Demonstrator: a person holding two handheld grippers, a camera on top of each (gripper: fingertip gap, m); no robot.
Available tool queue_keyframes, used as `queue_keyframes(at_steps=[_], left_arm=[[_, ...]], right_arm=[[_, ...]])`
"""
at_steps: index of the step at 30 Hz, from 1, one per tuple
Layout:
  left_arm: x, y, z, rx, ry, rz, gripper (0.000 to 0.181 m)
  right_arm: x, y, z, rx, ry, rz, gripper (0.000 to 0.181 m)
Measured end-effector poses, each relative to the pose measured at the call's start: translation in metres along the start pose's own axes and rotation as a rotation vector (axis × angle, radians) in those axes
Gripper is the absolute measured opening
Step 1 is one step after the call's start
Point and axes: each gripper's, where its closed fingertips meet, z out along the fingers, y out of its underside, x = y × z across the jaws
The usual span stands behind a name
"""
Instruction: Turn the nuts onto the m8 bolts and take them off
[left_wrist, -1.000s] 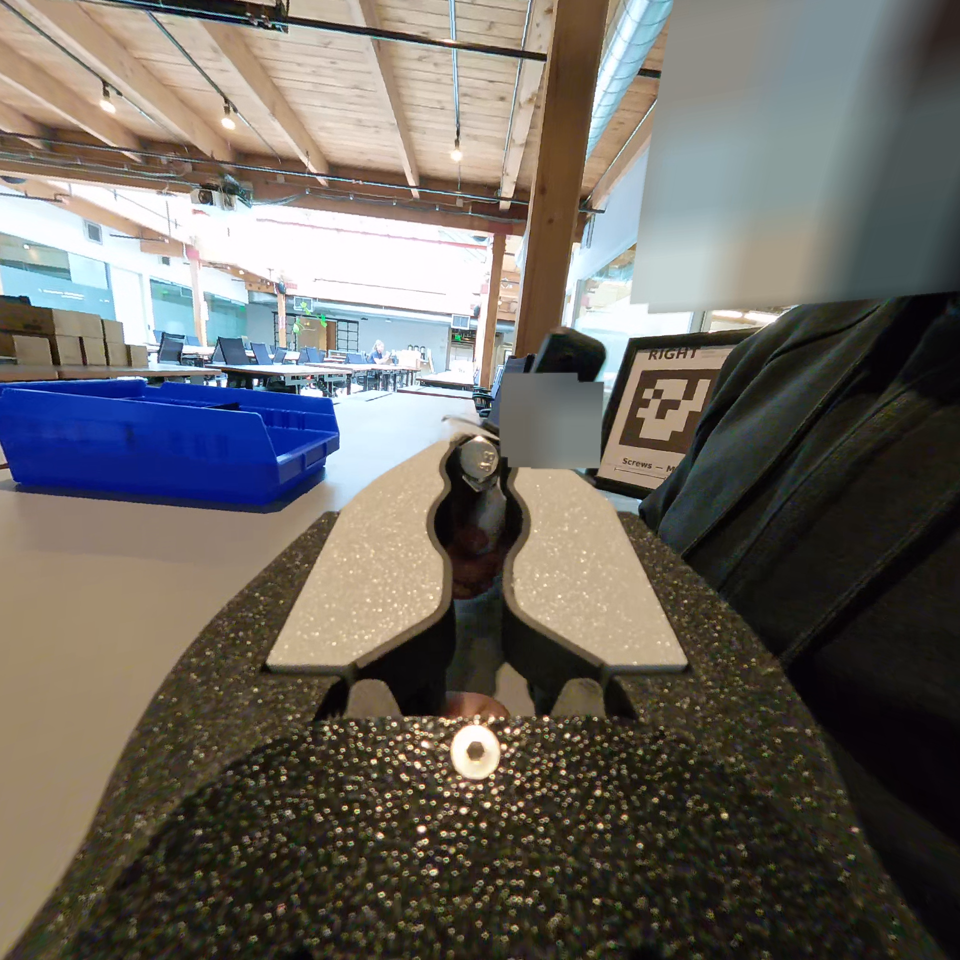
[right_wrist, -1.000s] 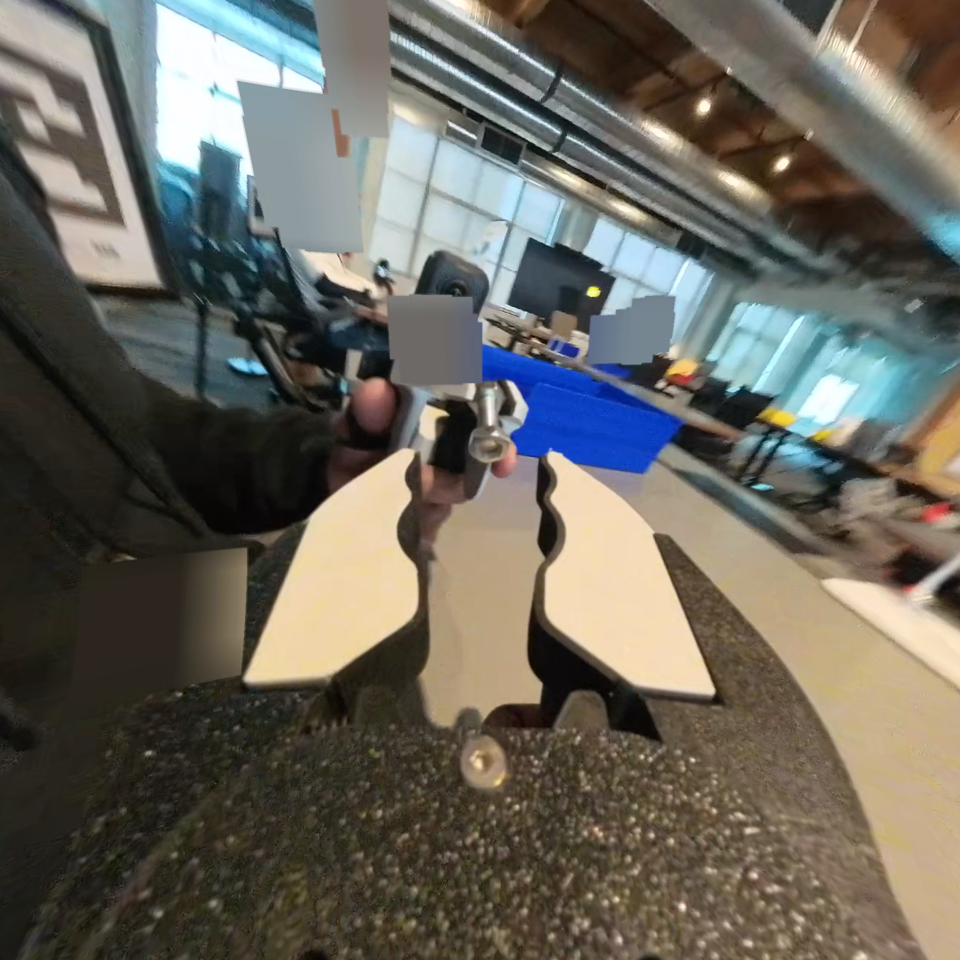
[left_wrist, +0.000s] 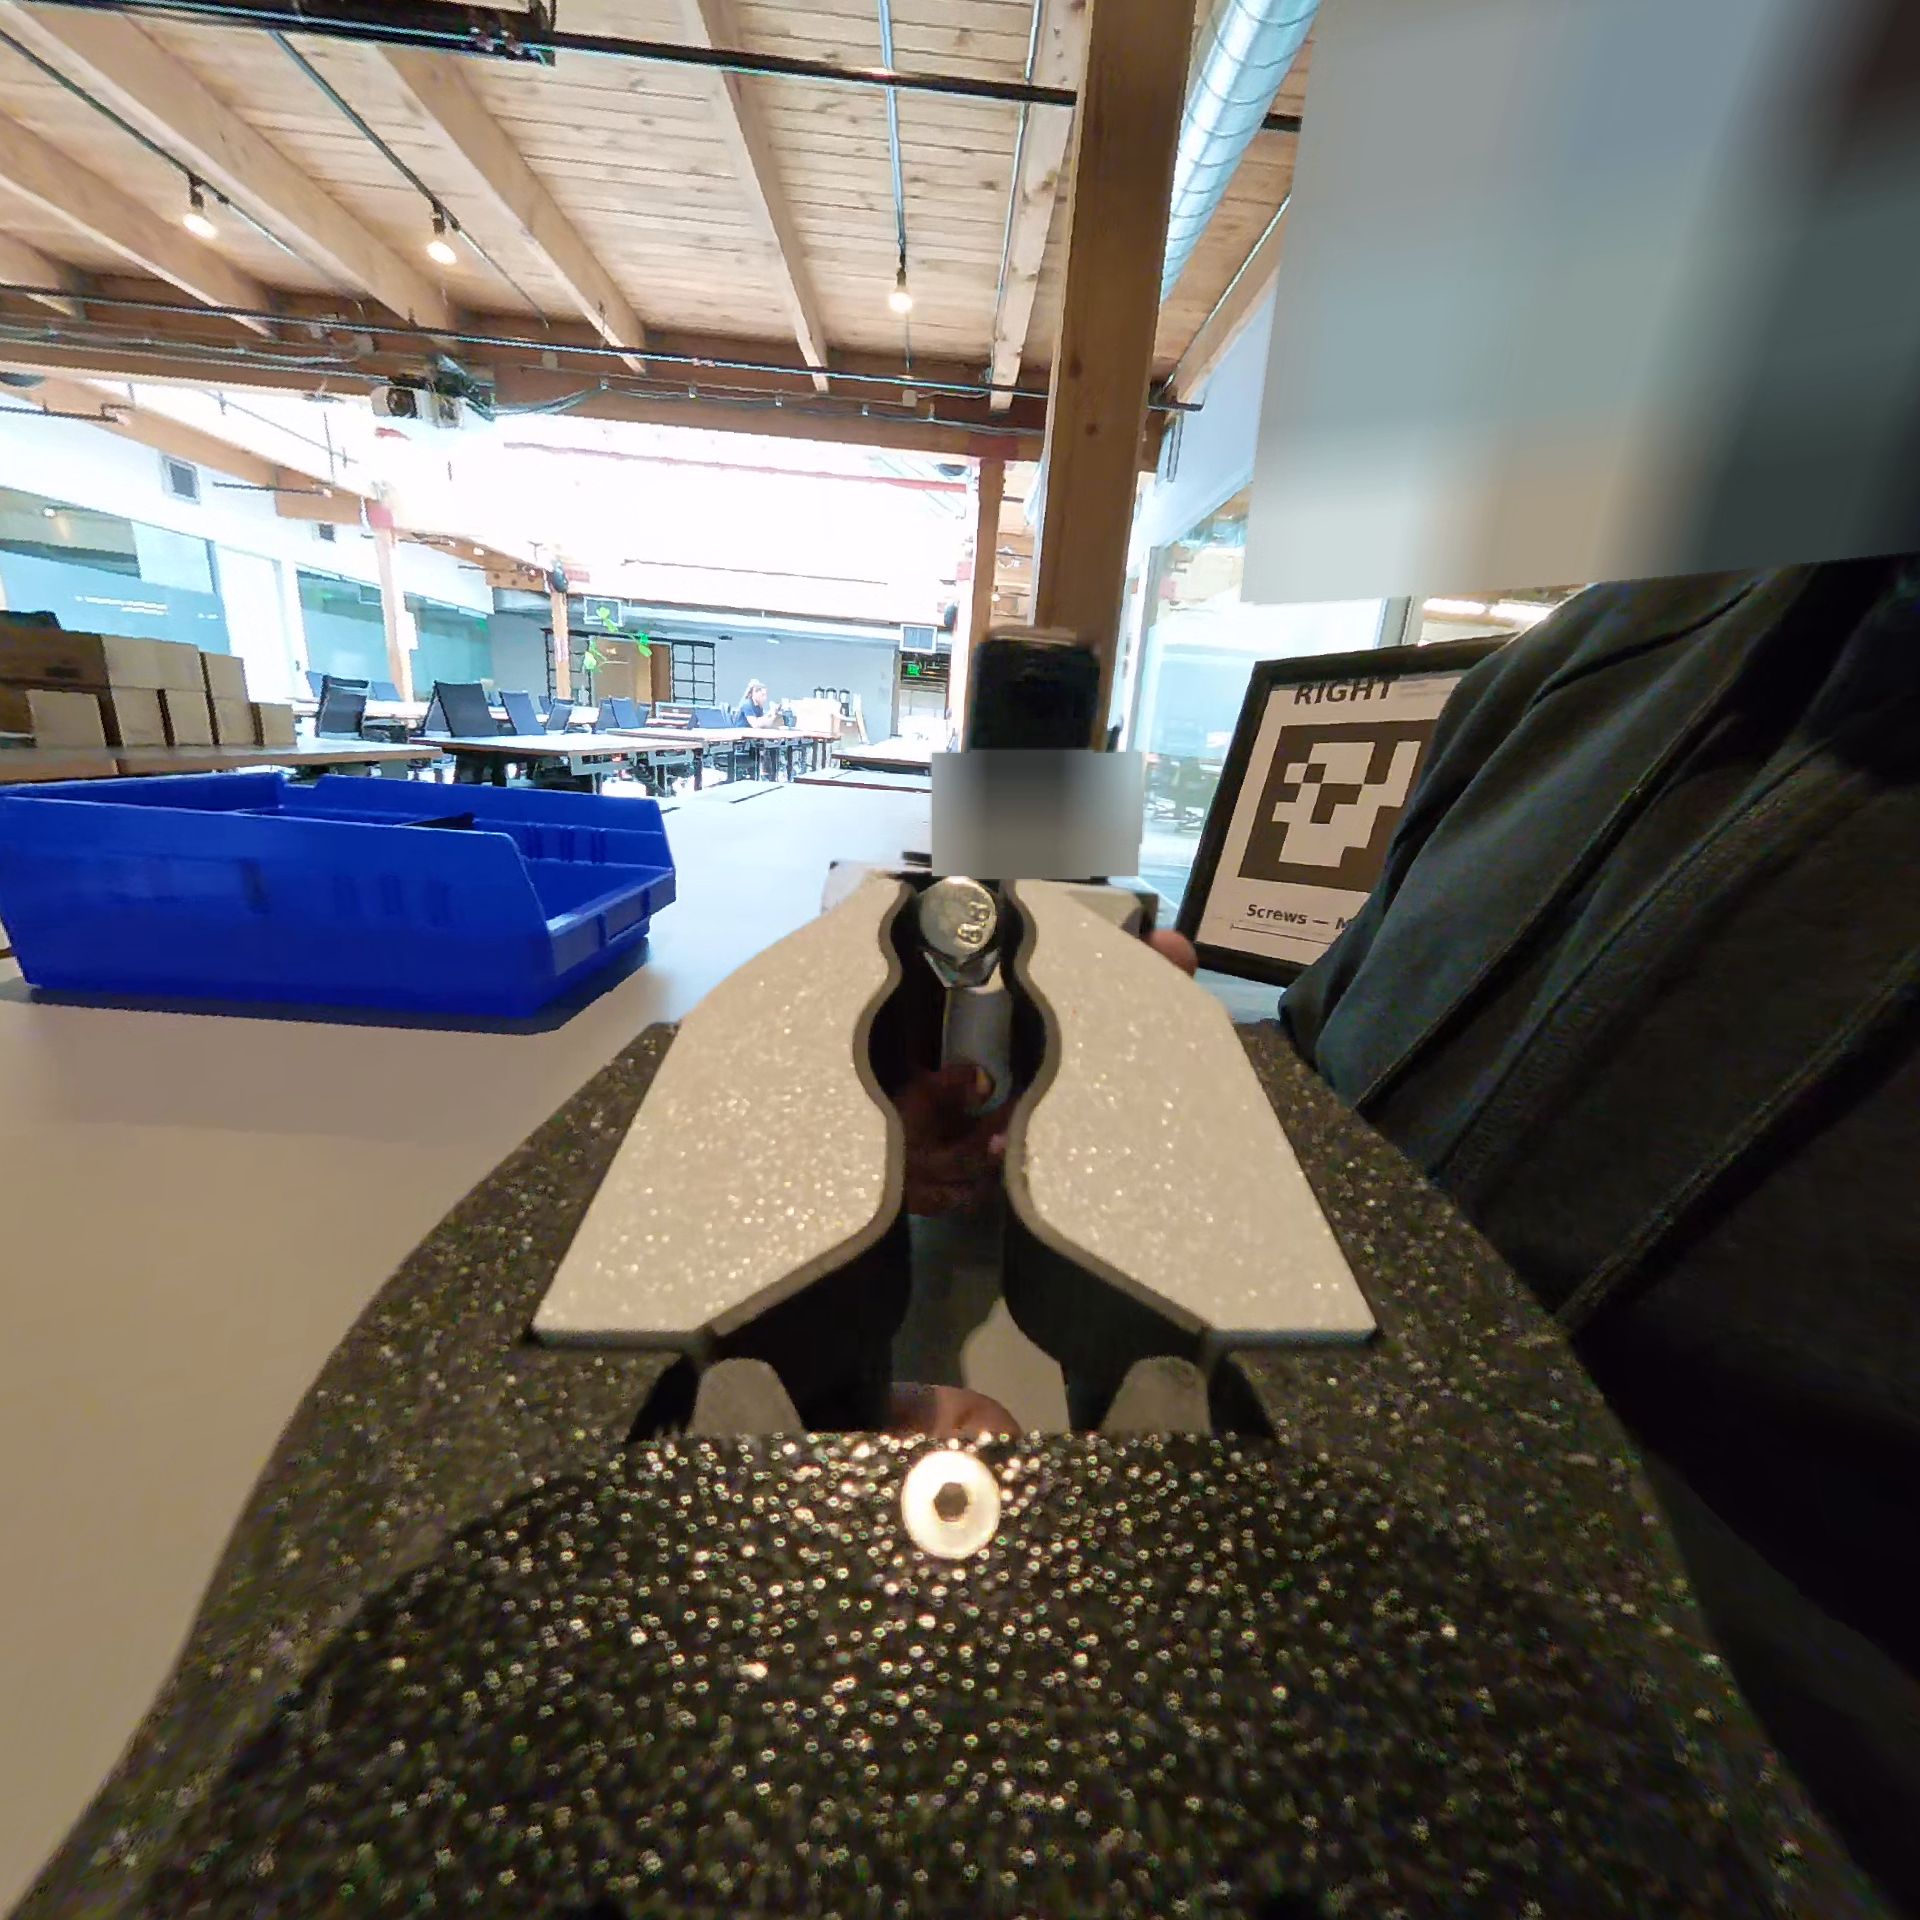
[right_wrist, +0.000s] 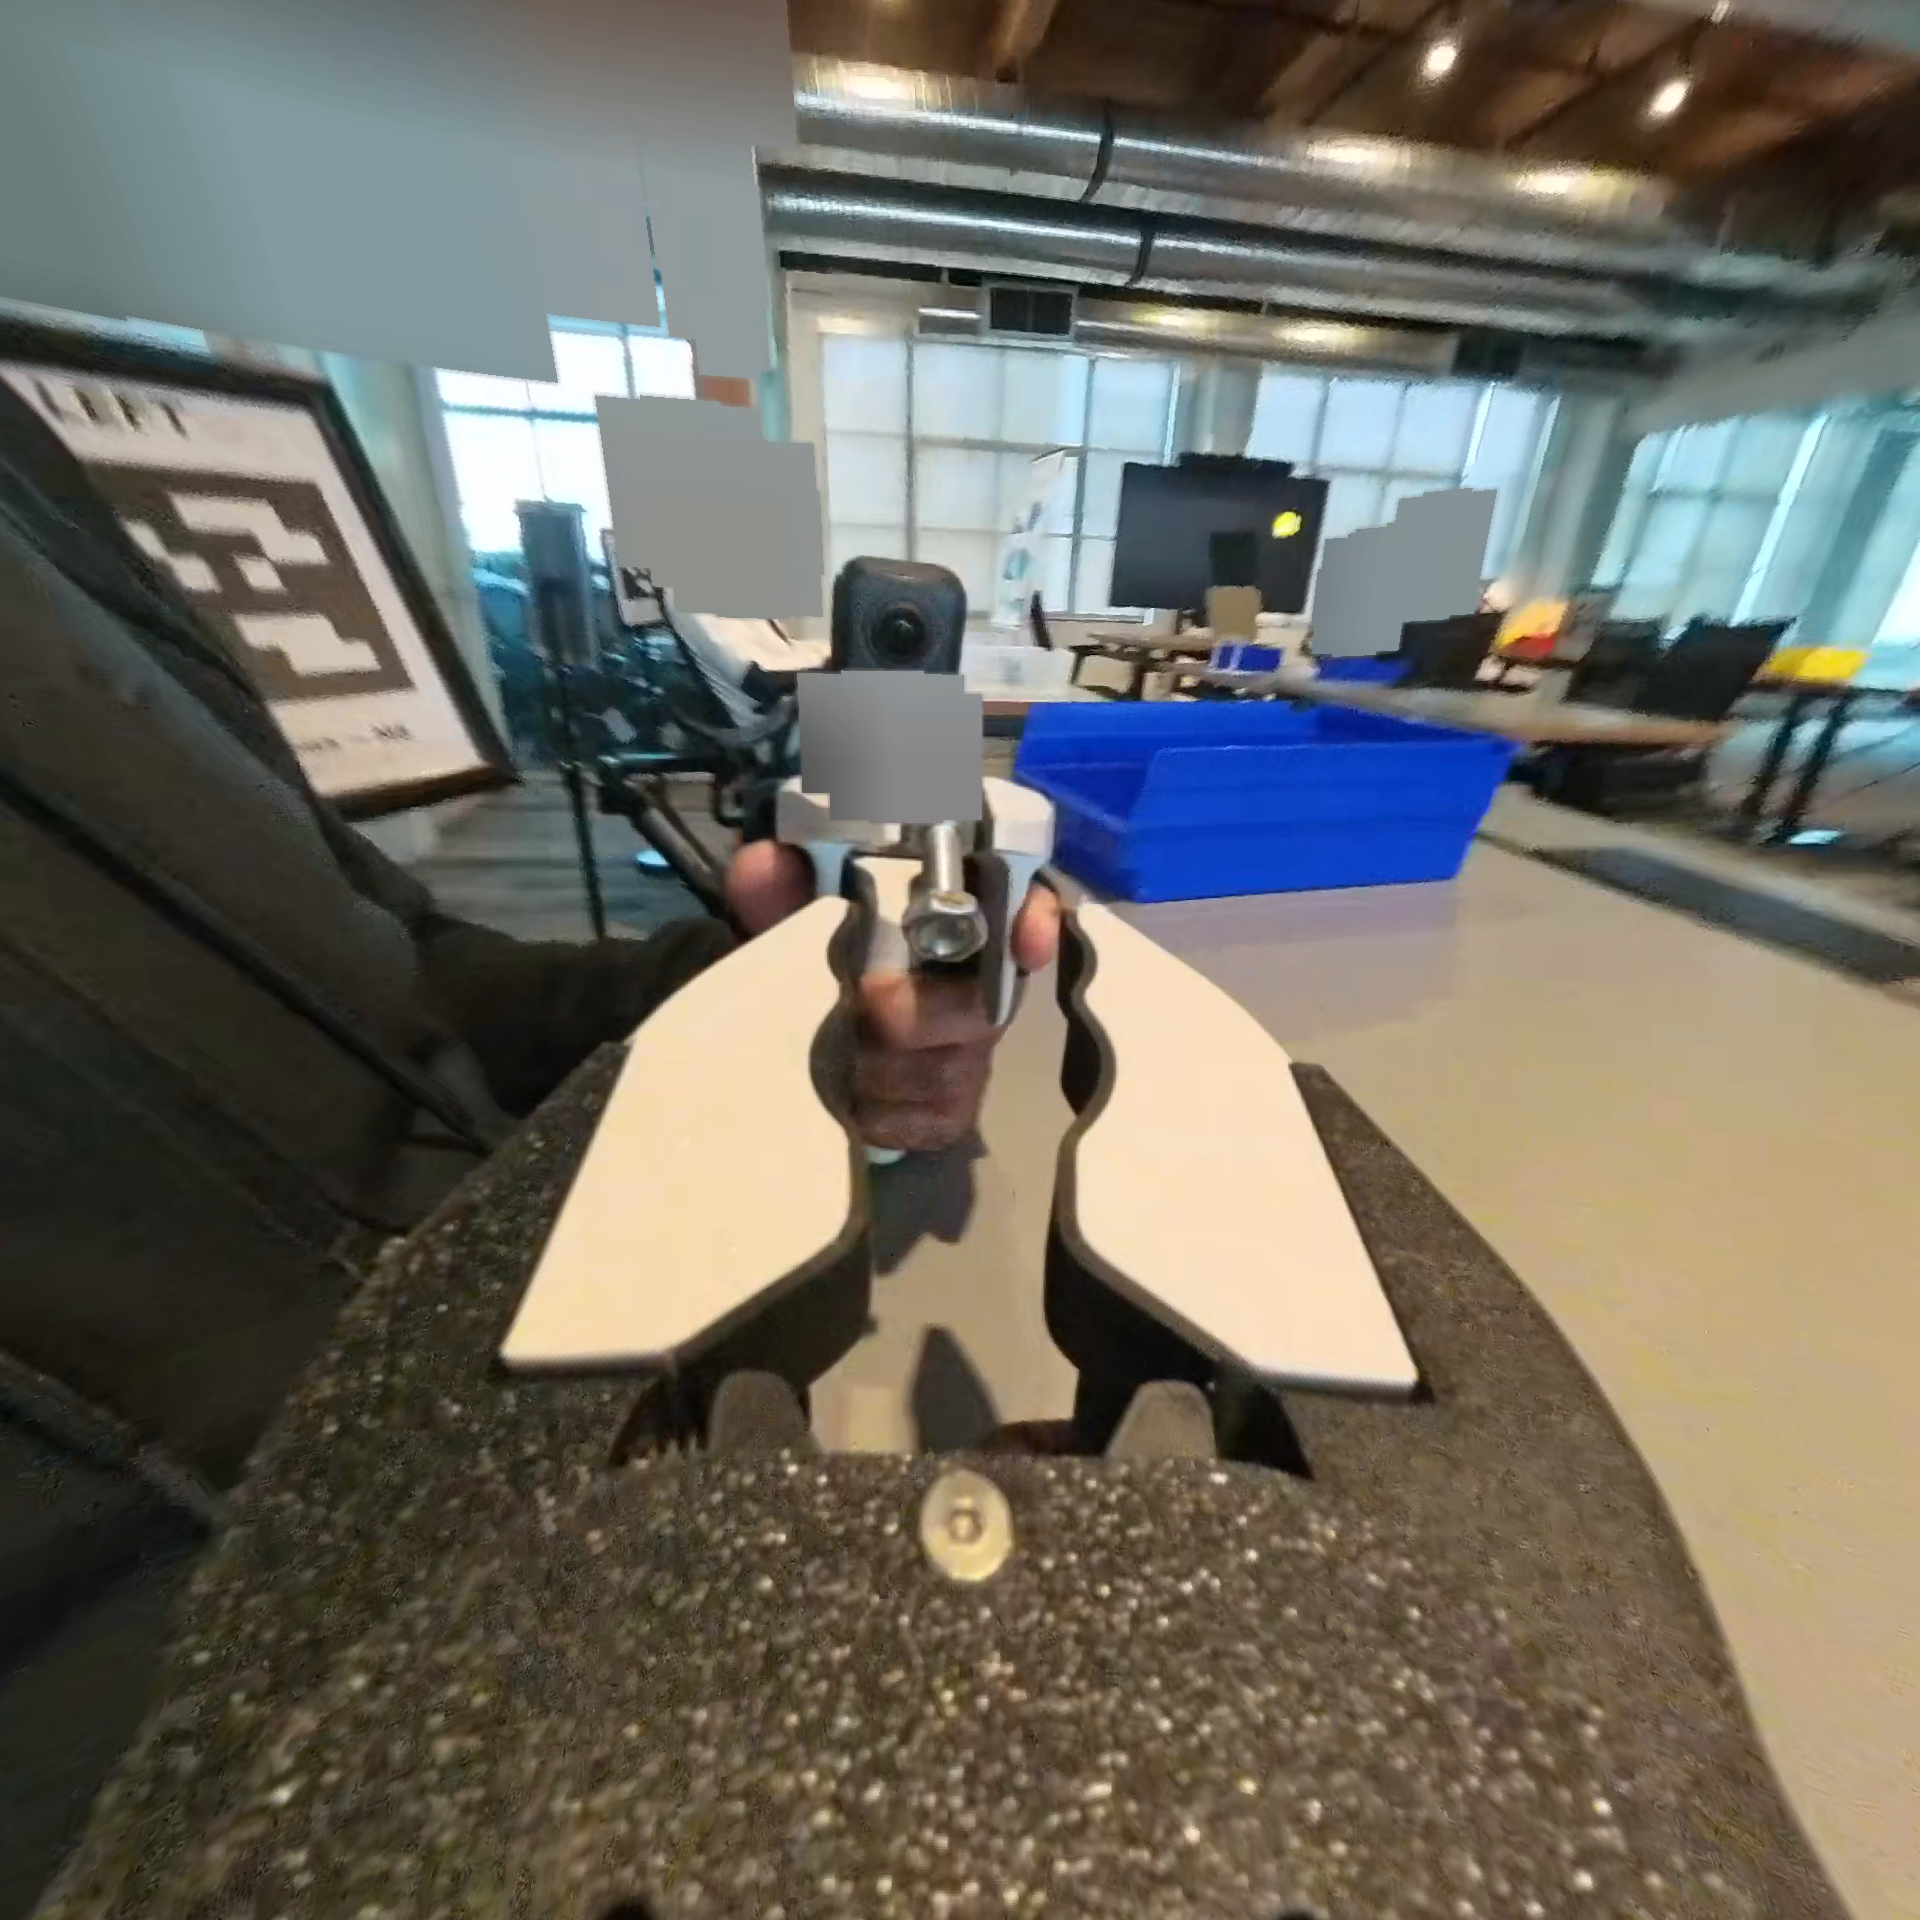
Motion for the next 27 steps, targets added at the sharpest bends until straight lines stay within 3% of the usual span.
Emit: queue_keyframes(at_steps=[4,5,7,9,13,15,17,20,24,27], left_arm=[[0.002,0.001,0.001,-0.006,0.009,0.011,0.014],[0.002,0.001,0.001,-0.008,0.009,0.011,0.014],[0.001,0.001,0.001,-0.005,0.004,0.004,0.014],[-0.002,0.001,0.001,-0.007,-0.007,-0.013,0.014],[-0.008,0.003,0.001,-0.026,-0.032,-0.059,0.014],[-0.009,0.003,0.001,-0.025,-0.039,-0.062,0.014],[-0.011,0.002,0.000,-0.010,-0.049,-0.064,0.014],[-0.012,0.000,-0.001,0.005,-0.051,-0.067,0.014],[-0.009,0.000,0.000,-0.002,-0.041,-0.055,0.014],[-0.008,0.001,0.000,-0.001,-0.035,-0.049,0.014]], right_arm=[[-0.006,0.004,0.002,-0.018,-0.055,0.090,0.026],[-0.006,0.005,0.003,-0.023,-0.045,0.065,0.017],[-0.004,0.005,0.004,-0.027,0.007,-0.040,0.016],[0.000,0.005,0.004,-0.037,0.079,-0.219,0.016],[0.008,0.007,0.002,-0.094,0.283,-0.836,0.016],[0.011,0.010,0.002,-0.142,0.345,-1.025,0.021],[0.008,0.013,0.005,-0.144,0.314,-0.970,0.034],[0.005,0.015,0.006,-0.111,0.212,-0.662,0.044],[0.003,0.008,0.006,-0.041,0.099,-0.225,0.042],[0.004,0.005,0.005,-0.013,0.045,-0.023,0.033]])
